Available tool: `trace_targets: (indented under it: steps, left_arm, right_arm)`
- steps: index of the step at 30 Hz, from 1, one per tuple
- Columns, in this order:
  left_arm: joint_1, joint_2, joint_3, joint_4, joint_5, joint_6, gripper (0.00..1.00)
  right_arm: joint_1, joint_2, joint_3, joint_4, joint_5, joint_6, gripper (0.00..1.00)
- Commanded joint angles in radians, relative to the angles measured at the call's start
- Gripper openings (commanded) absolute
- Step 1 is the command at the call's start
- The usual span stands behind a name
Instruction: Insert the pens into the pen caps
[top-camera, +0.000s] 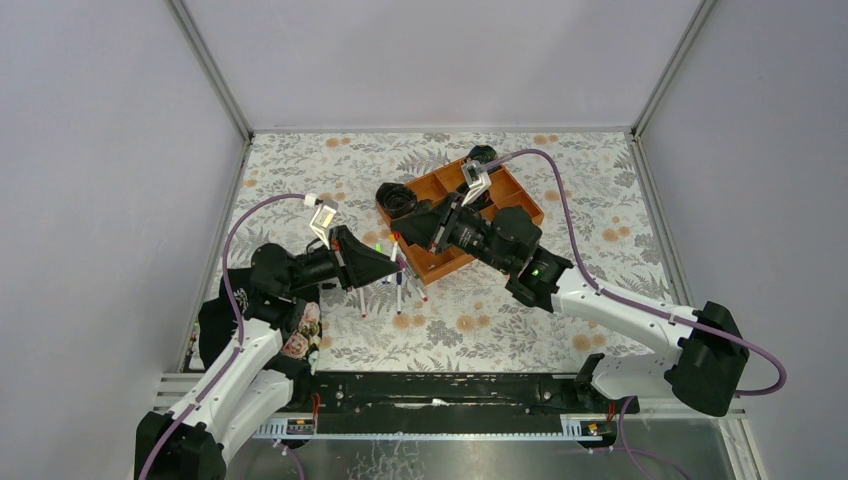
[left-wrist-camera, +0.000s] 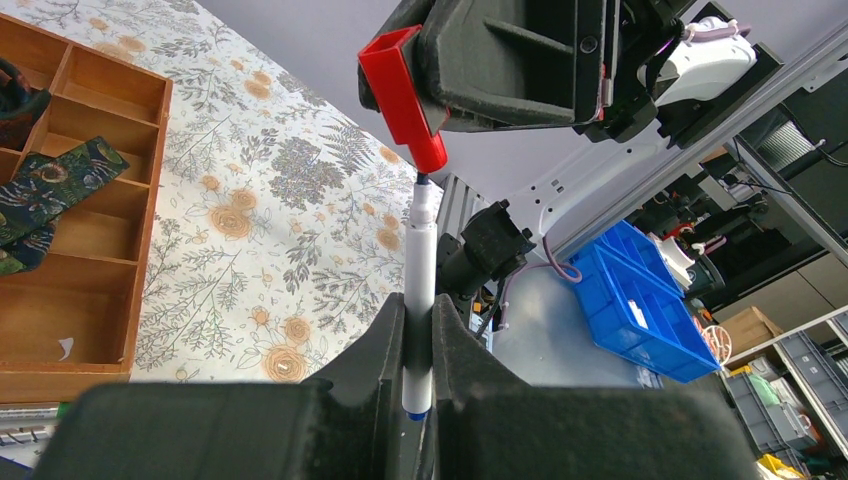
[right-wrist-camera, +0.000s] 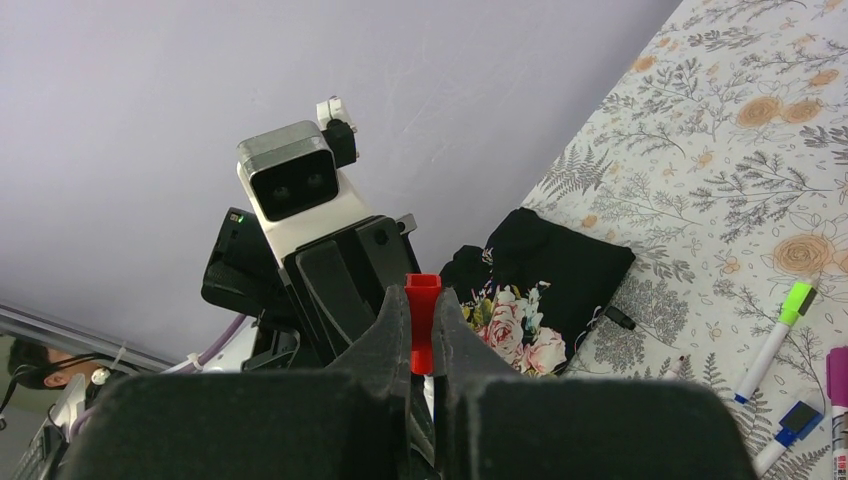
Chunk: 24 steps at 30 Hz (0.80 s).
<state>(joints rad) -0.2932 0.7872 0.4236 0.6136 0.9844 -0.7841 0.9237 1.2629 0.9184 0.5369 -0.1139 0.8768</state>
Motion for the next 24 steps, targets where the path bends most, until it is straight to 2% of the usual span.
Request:
trace_targets:
  steps: [1,24]
  left_arm:
    - [-0.004,-0.003,-0.004,0.034,-0.011,0.005,0.00]
    - [-0.004,-0.007,-0.011,0.029,-0.035,0.009,0.00]
  right_arm:
    - [0.006,-0.018,0.000,0.066,-0.022,0.006,0.00]
    - [0.028,-0.039,-0.093,0.094,-0.046,0.009,0.00]
